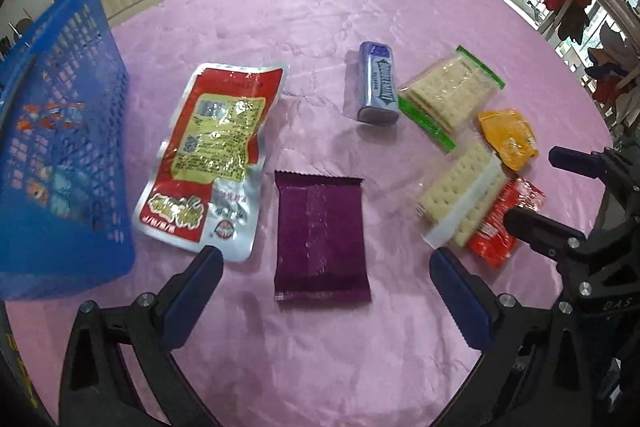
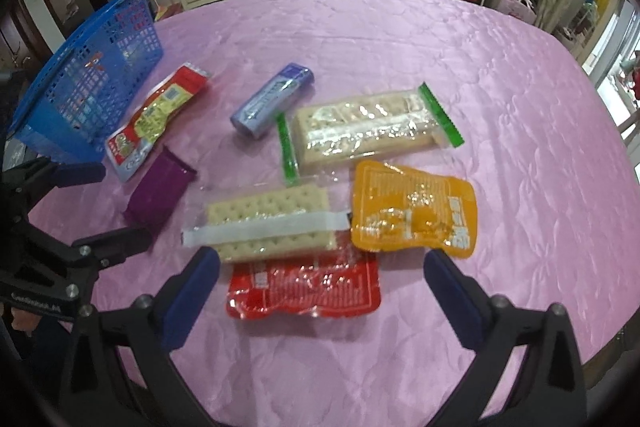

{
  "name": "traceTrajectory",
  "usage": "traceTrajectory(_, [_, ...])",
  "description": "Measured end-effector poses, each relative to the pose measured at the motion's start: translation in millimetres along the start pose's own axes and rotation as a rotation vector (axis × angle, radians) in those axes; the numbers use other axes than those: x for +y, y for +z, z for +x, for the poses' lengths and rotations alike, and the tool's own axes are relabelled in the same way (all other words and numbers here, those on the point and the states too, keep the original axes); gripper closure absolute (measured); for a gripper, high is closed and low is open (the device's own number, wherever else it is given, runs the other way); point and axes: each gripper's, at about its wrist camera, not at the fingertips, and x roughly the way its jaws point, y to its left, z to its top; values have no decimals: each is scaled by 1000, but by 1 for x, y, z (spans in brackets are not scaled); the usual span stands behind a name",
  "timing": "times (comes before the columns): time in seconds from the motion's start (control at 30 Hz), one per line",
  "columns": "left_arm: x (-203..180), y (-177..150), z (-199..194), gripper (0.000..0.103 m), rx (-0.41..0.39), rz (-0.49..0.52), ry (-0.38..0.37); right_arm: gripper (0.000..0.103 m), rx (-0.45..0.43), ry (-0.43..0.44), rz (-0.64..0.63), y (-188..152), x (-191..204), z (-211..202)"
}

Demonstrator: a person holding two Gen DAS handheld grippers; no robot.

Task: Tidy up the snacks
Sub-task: 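Move both tools away from the basket over the remaining snacks, then lower the left tool onto the purple square pack and close it, then grasp the white-strip cracker pack with the right tool while the left holds the purple pack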

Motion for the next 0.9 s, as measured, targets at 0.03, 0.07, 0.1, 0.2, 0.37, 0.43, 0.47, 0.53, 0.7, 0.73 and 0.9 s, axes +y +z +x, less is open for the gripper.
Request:
traceTrajectory(0.03, [0, 2, 3, 9, 6, -1, -4, 0, 4, 2, 3, 0, -1, 2])
traceTrajectory(0.07, [2, 4, 6, 15, 15, -2, -11, 0, 6, 4, 5, 0, -2, 4])
traceTrajectory(0.1, [2, 6, 10, 18, 26, 0, -16, 0, 9, 5, 7, 0, -3, 5])
traceTrajectory(0.2, [2, 8, 19, 25, 45, 13, 14, 0, 17, 8, 16, -1, -5, 9])
traceTrajectory(0.37, [-4, 11, 26, 29, 40, 54, 68, 0, 21, 8, 24, -4, -9, 12])
traceTrajectory(0.43, [-7, 11, 25, 38, 34, 50, 71, 0, 25, 10, 36, -5, -11, 12])
traceTrajectory(0.47, [-9, 11, 24, 48, 33, 50, 66, 0, 28, 14, 39, -6, -12, 12])
traceTrajectory(0.53, [-16, 12, 22, 57, 37, 54, 50, 0, 29, 17, 41, -6, -12, 11])
traceTrajectory(0.7, [-29, 7, 17, 57, 46, 64, 26, 0, 26, 28, 37, -9, -11, 6])
traceTrajectory(0.73, [-31, 6, 15, 57, 44, 53, 23, 0, 26, 30, 31, -9, -11, 4])
traceTrajectory(0.9, [-30, -7, -3, 57, 14, 8, 26, 0, 27, 17, -27, -9, -7, -3])
